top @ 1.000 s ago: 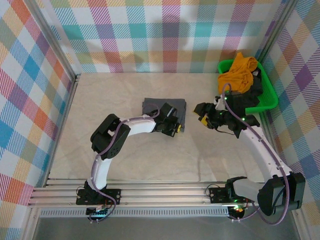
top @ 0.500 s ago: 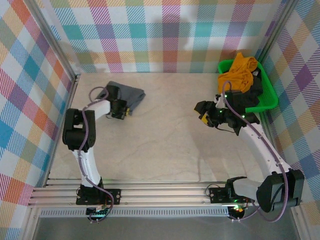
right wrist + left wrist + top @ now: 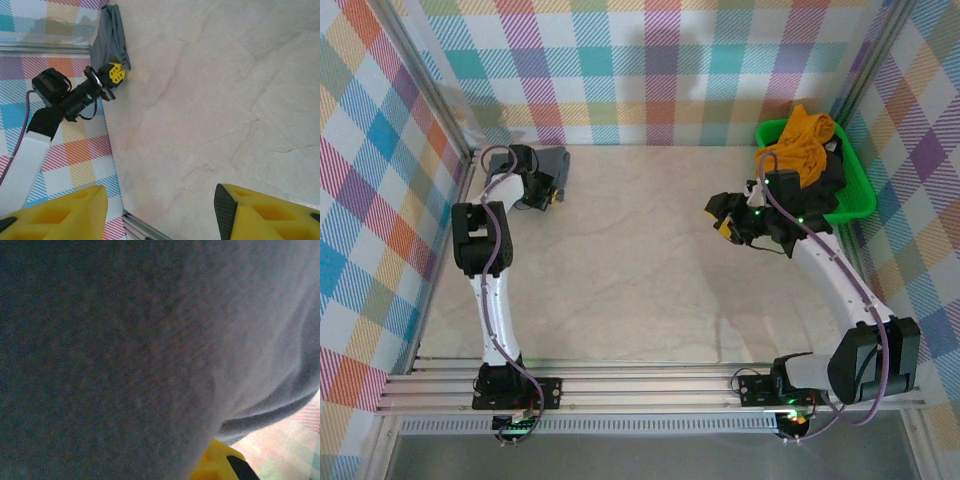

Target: Fold and stack the t-shirts

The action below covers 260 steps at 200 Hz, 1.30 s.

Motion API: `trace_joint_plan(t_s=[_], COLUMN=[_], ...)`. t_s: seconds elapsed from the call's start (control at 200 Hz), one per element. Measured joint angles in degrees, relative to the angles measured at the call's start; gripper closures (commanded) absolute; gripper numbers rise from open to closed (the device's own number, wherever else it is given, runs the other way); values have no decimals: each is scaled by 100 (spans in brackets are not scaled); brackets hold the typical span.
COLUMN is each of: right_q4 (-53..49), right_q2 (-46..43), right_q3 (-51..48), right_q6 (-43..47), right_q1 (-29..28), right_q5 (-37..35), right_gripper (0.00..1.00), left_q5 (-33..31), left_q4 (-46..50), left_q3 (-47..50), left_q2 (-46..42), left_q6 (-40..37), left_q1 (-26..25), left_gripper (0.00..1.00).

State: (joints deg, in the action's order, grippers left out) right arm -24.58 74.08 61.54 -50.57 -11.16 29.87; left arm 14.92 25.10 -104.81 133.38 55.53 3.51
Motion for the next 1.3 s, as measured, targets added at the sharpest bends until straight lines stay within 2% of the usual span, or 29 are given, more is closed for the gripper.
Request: trace_joint_plan(t_s=[0.11,0.19,0.235,0.265,0.31,0.32,0.345,0.36,0.37,0.39,0.405,0.63,0.83,1.02,1.115,1.185,1.3], right_q4=[50,181,295,391,538,577,658,704,728,782,817,549,-7,-396,-662,-702,387], right_q2=[0,-4,-33,-68,-136,-157,-201,-227,-240,-269,-282,-153,-138,-138,-138,-162,-592], right_q3=[9,9,7,7,7,7,7,7,7,7,7,448,1032,1364,1408,1259,-282], right_q6=[2,4,2,-2,0,0,0,2,-22,7,-44,39,505,970,1143,1386,2214], right_q1=[0,0,0,0,0,0,0,0,0,0,0,0,0,24,24,31,33], right_q5=[24,44,39,33,9,7,-11,-22,-33,-37,-59,-356,-885,-1257,-1832,-2457,-3515], right_gripper=[39,38,37,35,31,30,27,21,15,3,0,0,0,0,0,0,0], left_q5=[-26,-140,-278,-372,-487,-520,-581,-621,-638,-691,-710,-1080,-1657,-2282,-2839,-3292,-3971], left_q4=[79,-11,-24,28,114,140,203,234,249,275,297,614,1121,1773,2070,1906,1097], left_q3=[-11,264,612,881,1224,1298,1451,1534,1596,1709,1781,2551,2815,3320,3705,4225,5504], left_q2=[-4,-175,-437,-640,-949,-1016,-1191,-1290,-1373,-1515,-1635,-3598,-5359,-6395,-6758,-7093,-7689], left_q6=[-136,-227,-278,-293,-282,-258,-260,-264,-260,-258,-256,-271,-828,-1259,-1261,-1377,-2015], left_q1=[7,7,11,20,39,44,57,72,79,92,103,111,48,39,-9,-87,-289], left_gripper=[100,85,72,60,38,28,13,3,1,0,0,0,0,0,0,0,0])
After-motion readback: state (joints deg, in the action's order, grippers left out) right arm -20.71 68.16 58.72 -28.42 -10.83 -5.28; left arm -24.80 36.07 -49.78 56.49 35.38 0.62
